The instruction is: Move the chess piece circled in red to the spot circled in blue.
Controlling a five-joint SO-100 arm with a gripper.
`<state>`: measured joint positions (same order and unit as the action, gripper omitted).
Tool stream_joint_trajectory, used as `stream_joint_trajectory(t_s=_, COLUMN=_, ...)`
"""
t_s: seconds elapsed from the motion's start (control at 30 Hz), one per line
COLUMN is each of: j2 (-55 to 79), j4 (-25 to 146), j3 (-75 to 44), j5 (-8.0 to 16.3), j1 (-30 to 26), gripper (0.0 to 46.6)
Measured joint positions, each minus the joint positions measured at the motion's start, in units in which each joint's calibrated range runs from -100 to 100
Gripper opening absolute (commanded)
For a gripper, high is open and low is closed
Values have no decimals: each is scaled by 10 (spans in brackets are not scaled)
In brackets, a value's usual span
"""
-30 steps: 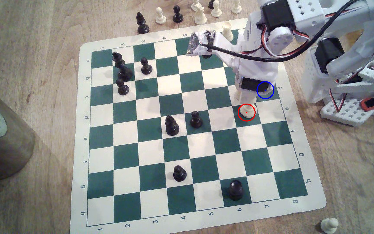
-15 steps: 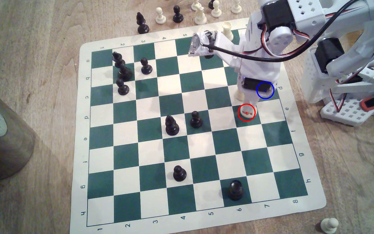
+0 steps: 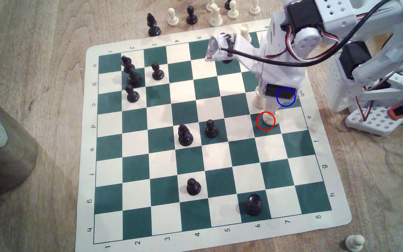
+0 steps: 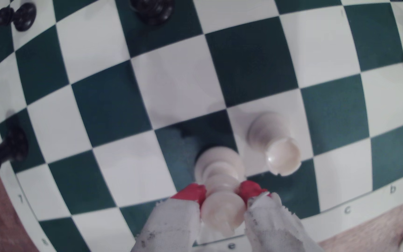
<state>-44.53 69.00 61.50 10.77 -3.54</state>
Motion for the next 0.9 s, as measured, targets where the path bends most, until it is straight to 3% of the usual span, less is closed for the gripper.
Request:
stream_joint_trajectory(t_s=0.27, j2=-47, j4=24, j3=-4, j5=6, j1=-10, gripper=2)
stream_joint_trajectory(t_s=0.63, j2=-159, j4=175, j3=-173, j5=11, j1=-21, gripper=2)
stream_joint_trajectory(t_s=0.9, j2=-239, j4=246, j3=-179, j5=6, j1=-7, gripper=2)
